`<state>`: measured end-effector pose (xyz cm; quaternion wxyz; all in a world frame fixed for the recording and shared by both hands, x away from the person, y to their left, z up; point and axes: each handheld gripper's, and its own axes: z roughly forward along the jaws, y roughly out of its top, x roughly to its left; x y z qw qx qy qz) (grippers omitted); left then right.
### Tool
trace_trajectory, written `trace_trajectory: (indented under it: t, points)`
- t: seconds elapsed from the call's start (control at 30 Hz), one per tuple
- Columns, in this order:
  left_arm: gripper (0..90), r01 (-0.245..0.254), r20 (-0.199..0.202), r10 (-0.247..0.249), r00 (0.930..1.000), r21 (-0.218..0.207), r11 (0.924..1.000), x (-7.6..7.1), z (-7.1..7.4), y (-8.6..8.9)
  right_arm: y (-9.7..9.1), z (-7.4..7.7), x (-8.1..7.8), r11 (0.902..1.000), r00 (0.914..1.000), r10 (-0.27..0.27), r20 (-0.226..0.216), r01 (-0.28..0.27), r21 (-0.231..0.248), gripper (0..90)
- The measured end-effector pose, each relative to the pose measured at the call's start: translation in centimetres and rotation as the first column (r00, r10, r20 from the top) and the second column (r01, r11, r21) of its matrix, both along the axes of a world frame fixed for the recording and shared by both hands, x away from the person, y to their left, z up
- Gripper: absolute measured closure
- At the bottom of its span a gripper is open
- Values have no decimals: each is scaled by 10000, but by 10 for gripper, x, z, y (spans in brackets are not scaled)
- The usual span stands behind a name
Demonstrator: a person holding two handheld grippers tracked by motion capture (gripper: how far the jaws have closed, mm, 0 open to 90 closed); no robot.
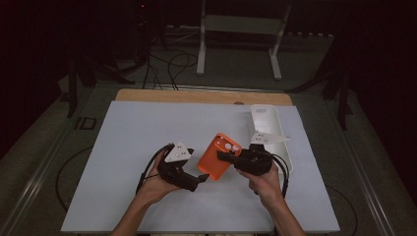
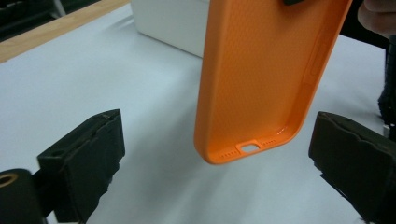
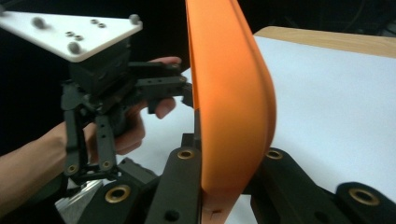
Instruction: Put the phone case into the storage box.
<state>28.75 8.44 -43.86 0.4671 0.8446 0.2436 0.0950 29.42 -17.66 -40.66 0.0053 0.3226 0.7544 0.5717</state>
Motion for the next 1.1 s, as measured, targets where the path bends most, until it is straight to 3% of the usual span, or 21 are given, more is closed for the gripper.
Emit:
trace_trajectory:
  t: [0.33, 0.4, 0.57, 0.7, 0.9, 1.1]
  points:
    - [269, 965, -183, -973, 9951, -433, 9944, -3, -2, -3, 5, 3, -6, 9948, 9934, 1015, 539, -1010, -117, 847]
    - [358, 1171, -255, -1186, 9926, -540, 9917, -3, -1, -2, 6, 3, -7, 9931, 9912, 1172, 621, -1165, -153, 847]
    - [494, 1650, -574, -1686, 9840, -629, 9843, -2, -3, -3, 5, 5, -8, 9869, 9841, 1612, 748, -1614, -34, 849]
    - [561, 1889, -568, -1929, 9796, -683, 9796, -2, -3, -3, 5, 5, -9, 9841, 9803, 1777, 860, -1776, -96, 849]
    - [677, 2422, -614, -2458, 9674, -609, 9683, -4, -5, -5, 2, 4, -8, 9784, 9744, 2063, 896, -2064, -81, 845]
    - [778, 2836, -636, -2875, 9557, -634, 9568, -6, -6, -6, -3, 1, -4, 9718, 9698, 2344, 670, -2355, 85, 806]
